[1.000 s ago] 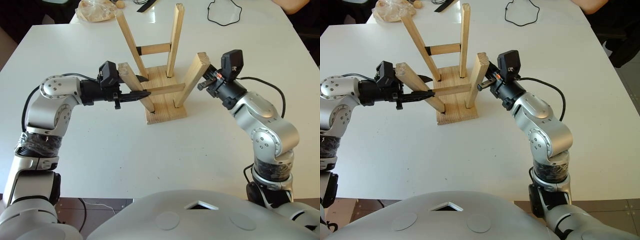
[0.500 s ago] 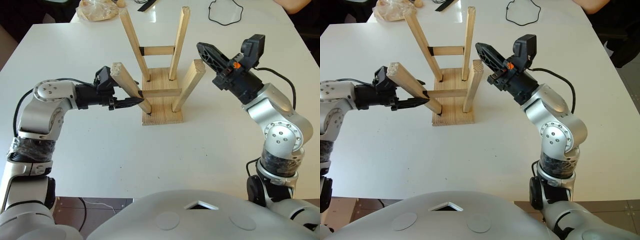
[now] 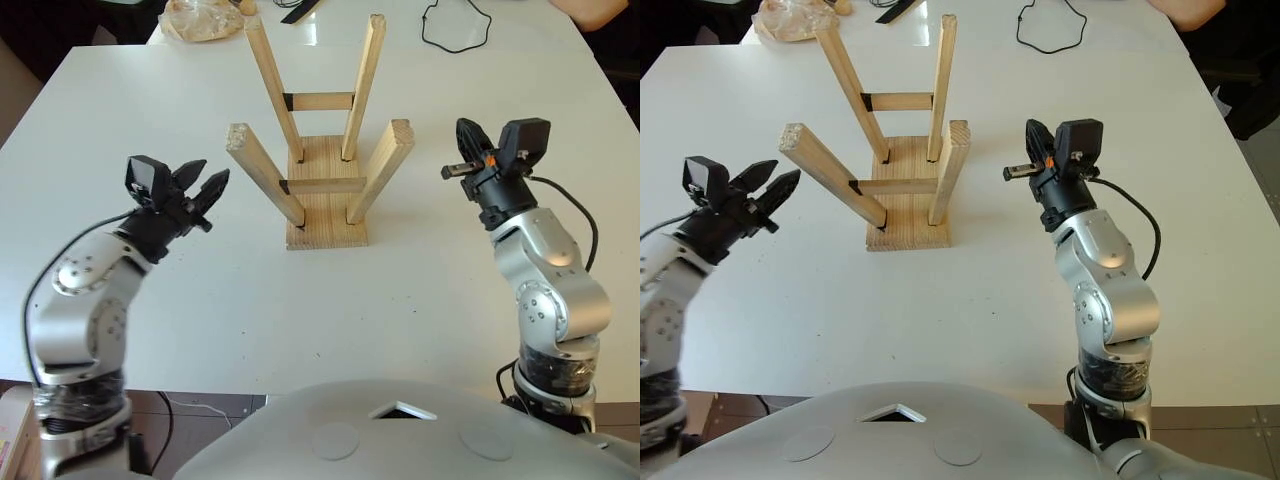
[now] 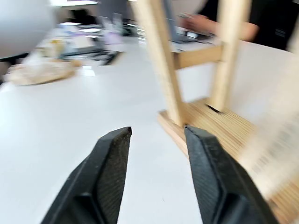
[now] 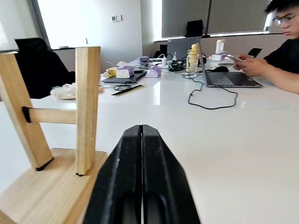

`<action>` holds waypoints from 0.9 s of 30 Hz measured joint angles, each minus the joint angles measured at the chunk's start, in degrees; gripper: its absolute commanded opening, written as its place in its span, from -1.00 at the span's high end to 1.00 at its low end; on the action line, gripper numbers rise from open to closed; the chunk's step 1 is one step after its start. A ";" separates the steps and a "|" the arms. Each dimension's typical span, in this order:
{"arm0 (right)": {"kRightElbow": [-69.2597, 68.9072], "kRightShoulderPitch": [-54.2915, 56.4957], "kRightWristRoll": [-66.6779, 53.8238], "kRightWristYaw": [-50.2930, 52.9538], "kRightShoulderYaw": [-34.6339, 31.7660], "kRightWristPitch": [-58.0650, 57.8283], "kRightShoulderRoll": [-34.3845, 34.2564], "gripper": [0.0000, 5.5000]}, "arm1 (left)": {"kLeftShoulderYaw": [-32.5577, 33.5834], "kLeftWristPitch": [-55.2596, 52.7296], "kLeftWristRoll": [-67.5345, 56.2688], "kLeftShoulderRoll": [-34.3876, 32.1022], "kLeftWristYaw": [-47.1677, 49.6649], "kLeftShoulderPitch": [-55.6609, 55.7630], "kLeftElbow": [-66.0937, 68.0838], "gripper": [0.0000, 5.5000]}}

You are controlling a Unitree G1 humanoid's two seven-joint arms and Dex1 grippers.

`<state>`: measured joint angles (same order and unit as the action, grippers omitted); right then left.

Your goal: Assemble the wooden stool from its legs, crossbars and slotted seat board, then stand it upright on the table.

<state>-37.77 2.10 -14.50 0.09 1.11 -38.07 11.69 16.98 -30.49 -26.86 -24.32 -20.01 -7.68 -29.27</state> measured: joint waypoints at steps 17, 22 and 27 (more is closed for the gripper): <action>-8.43 0.88 24.29 9.74 26.29 -9.35 -7.08 1.00 | -26.95 -8.93 26.18 18.50 30.69 -1.18 -21.94 0.99; -10.38 -2.16 29.84 13.44 14.82 -11.50 -6.87 1.00 | -16.89 -8.65 31.92 17.34 33.61 -6.03 -22.02 0.99; -11.19 -3.59 32.77 12.90 7.00 -11.97 -5.82 1.00 | -12.19 -8.60 35.16 16.94 33.11 -9.28 -22.86 0.99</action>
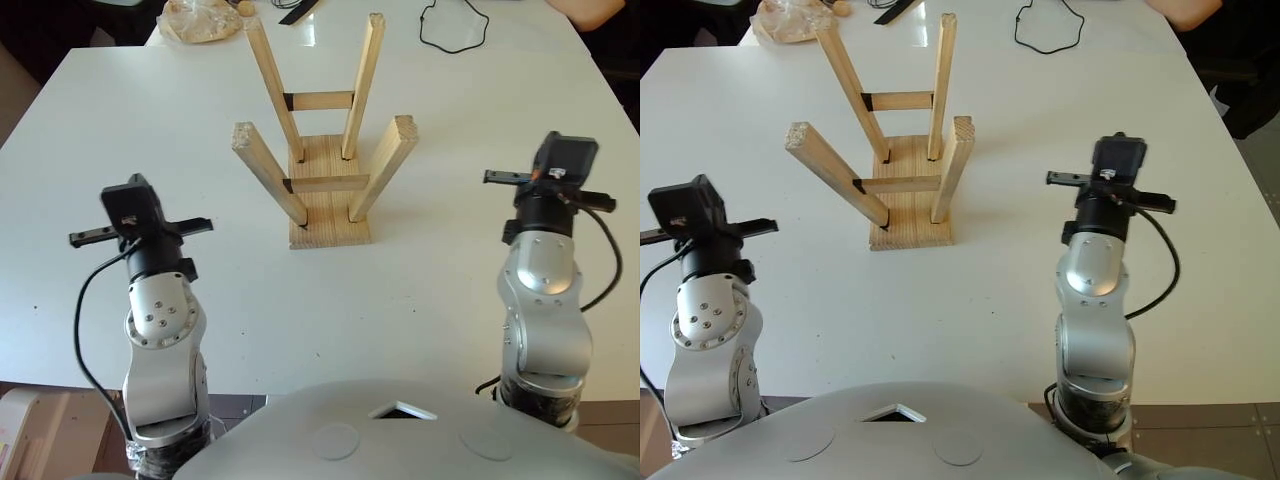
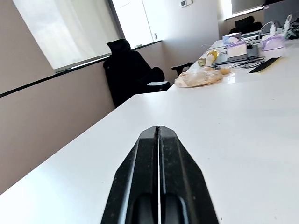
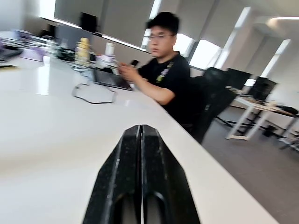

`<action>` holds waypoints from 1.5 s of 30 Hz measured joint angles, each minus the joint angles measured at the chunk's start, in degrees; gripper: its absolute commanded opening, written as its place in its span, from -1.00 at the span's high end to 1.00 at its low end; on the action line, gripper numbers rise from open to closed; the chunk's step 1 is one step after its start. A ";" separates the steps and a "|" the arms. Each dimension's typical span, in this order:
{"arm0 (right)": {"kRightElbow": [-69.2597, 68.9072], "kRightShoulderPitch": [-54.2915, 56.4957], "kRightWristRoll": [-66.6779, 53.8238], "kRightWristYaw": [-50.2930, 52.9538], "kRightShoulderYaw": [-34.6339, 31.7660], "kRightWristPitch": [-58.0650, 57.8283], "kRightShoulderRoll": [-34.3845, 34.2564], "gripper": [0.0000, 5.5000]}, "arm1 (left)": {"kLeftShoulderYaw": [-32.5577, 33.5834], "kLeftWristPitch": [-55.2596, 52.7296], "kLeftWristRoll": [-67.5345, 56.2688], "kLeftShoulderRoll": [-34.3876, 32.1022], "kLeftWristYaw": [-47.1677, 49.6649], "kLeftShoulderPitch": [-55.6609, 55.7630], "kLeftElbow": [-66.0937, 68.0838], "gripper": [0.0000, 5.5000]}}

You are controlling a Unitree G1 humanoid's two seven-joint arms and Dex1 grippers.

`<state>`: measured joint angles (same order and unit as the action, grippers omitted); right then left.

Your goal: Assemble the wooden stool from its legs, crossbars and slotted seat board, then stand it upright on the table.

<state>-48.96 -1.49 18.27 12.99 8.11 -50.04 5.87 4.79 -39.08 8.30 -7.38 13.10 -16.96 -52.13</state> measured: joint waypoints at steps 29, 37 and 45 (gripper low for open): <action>2.05 10.65 -32.08 -35.40 -13.68 -9.96 4.50 1.00 | 1.58 -6.28 -17.53 -5.88 -25.35 5.90 2.28 0.99; 17.58 38.33 -53.73 -42.62 -27.13 -11.16 4.56 1.00 | 23.90 -19.86 -52.35 -5.63 -22.90 41.08 16.05 0.99; 22.11 42.48 -60.07 -42.46 -20.82 -11.82 5.60 1.00 | 24.61 -32.83 -78.29 -6.40 -7.78 56.20 21.60 0.99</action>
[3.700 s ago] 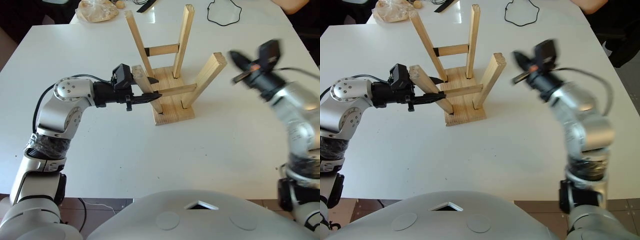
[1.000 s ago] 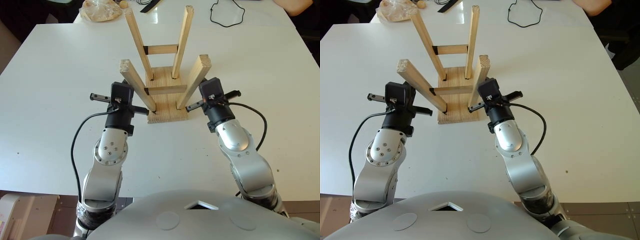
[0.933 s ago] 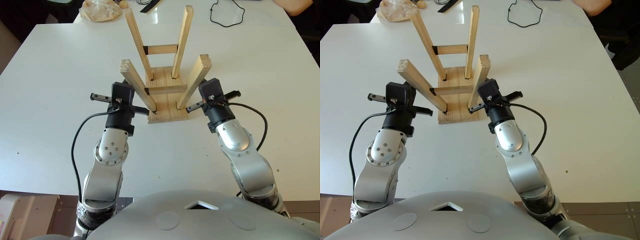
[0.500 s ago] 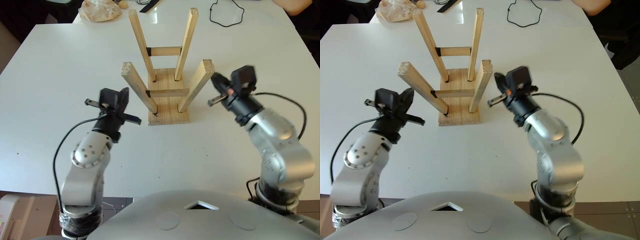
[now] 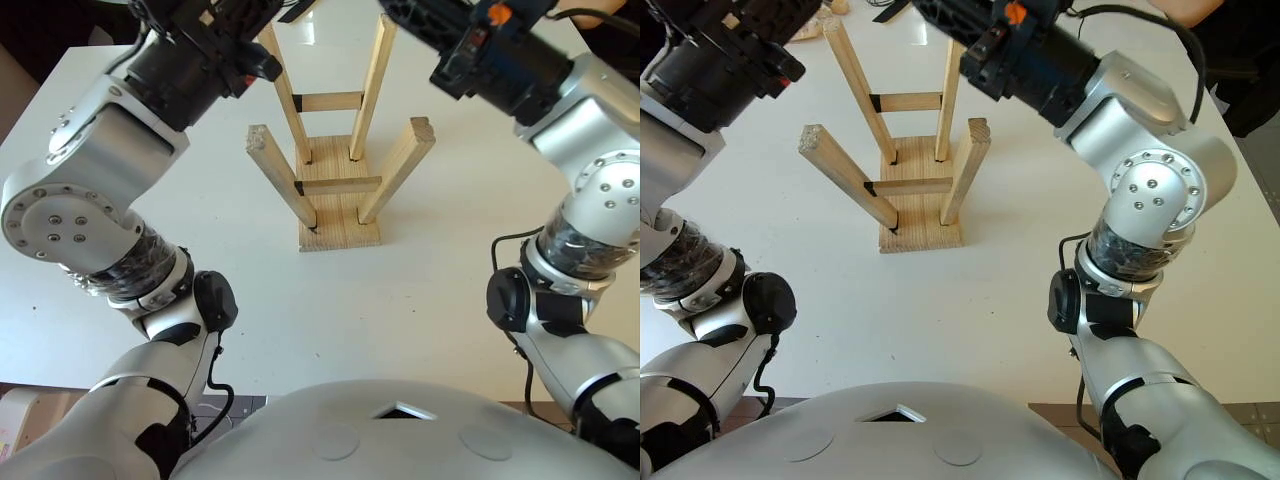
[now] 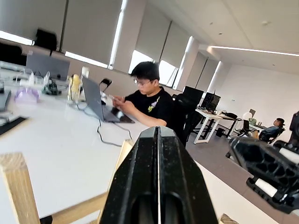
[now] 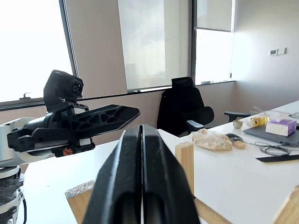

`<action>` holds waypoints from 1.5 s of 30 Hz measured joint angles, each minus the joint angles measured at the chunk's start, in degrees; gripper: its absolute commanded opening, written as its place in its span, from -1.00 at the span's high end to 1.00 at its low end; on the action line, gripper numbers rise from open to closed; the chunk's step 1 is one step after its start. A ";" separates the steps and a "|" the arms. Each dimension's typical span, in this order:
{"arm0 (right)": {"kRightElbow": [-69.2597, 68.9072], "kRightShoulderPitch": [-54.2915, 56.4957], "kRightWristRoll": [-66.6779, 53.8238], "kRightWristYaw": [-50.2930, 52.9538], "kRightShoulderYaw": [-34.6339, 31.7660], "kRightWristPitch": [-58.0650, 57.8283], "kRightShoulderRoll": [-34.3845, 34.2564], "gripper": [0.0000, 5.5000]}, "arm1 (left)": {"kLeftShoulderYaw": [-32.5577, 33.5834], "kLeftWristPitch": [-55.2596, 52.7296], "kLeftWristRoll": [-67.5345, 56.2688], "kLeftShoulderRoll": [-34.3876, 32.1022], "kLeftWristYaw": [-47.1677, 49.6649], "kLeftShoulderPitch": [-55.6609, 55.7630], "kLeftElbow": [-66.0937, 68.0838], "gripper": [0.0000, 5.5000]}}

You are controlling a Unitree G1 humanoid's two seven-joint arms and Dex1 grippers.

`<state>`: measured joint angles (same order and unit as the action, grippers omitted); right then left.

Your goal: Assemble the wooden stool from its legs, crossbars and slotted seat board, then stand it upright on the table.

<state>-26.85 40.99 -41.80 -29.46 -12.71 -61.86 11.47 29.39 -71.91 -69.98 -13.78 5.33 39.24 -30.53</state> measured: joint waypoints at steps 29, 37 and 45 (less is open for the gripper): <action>1.39 -12.45 -1.17 3.43 9.19 13.21 2.86 1.00 | -15.28 19.93 -7.63 -9.41 3.92 -19.17 -4.79 0.99; 19.26 -2.33 -10.67 8.74 -6.93 13.87 6.98 1.00 | 1.95 29.16 -13.04 -18.55 -3.97 -14.58 10.75 0.99; 42.21 -11.99 12.86 -19.96 17.14 33.42 12.35 1.00 | -19.15 35.28 19.16 -25.51 -35.04 -48.83 20.32 0.99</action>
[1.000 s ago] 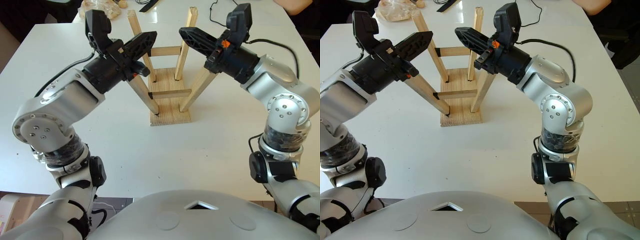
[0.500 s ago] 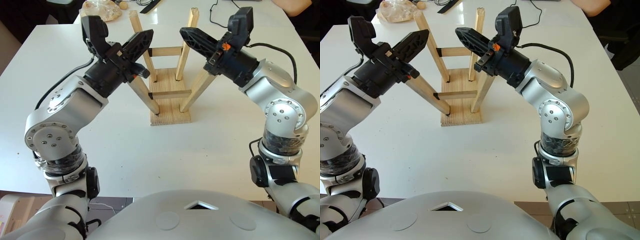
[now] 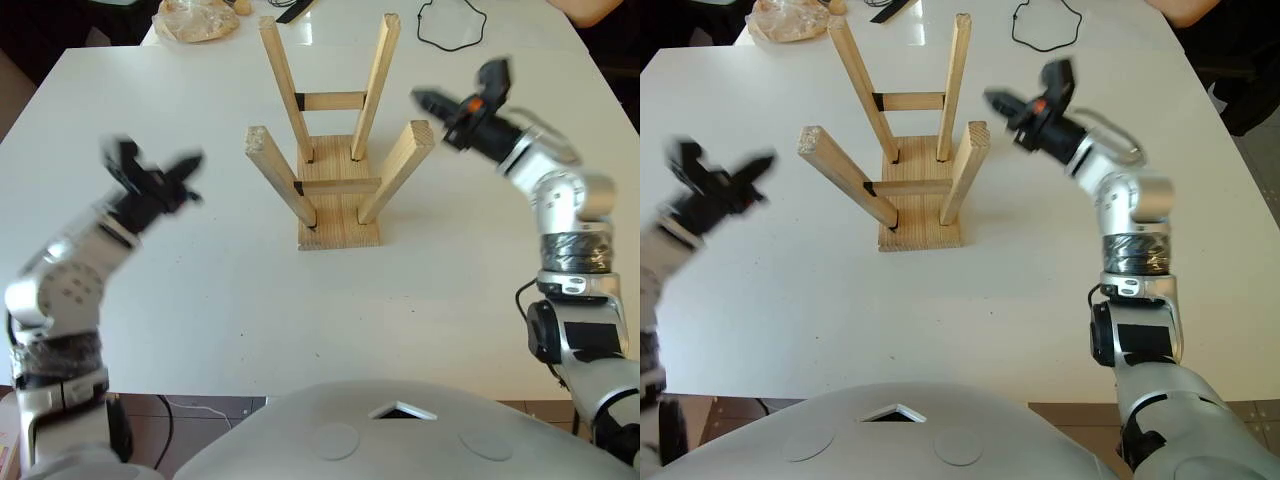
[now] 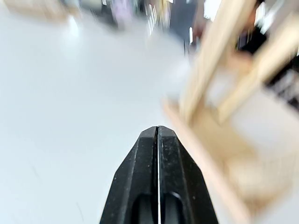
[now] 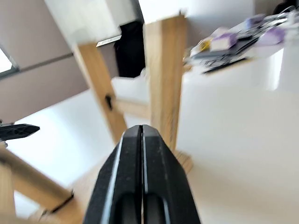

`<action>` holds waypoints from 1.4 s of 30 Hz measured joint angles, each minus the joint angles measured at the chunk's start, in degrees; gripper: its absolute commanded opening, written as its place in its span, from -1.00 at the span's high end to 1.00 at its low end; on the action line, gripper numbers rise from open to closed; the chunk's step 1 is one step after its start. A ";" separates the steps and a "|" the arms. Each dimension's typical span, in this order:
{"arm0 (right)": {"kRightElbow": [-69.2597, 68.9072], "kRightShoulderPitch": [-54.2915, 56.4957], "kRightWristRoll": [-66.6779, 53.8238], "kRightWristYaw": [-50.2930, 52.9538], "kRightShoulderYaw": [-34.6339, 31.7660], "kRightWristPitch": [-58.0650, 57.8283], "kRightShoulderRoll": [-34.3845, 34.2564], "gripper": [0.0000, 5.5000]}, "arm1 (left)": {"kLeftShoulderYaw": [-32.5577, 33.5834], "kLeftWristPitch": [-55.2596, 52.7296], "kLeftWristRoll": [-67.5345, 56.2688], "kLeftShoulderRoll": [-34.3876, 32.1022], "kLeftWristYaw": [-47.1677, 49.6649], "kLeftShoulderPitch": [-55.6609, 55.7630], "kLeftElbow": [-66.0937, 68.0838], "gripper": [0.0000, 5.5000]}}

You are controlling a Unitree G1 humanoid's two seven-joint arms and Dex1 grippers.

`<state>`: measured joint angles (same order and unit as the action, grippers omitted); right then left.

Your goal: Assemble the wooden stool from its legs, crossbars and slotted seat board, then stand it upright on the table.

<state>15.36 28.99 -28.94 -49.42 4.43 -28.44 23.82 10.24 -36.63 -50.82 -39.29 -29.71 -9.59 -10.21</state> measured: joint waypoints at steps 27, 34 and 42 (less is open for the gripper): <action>-17.91 -16.32 8.58 -17.62 15.43 3.27 -1.58 1.00 | -15.29 10.63 22.50 6.34 -10.40 6.45 1.82 0.99; -34.29 -26.48 7.46 -2.69 11.09 -2.81 -2.06 1.00 | -9.31 10.12 22.02 8.52 -6.46 6.57 3.98 0.99; -33.08 -35.78 6.56 -0.49 -3.06 -2.84 10.21 1.00 | 9.14 3.05 11.21 6.86 -4.26 -6.08 -7.14 0.99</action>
<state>-17.72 -6.79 -22.38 -49.92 1.37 -31.27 34.03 19.39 -33.58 -39.61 -32.44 -33.97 -15.66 -17.35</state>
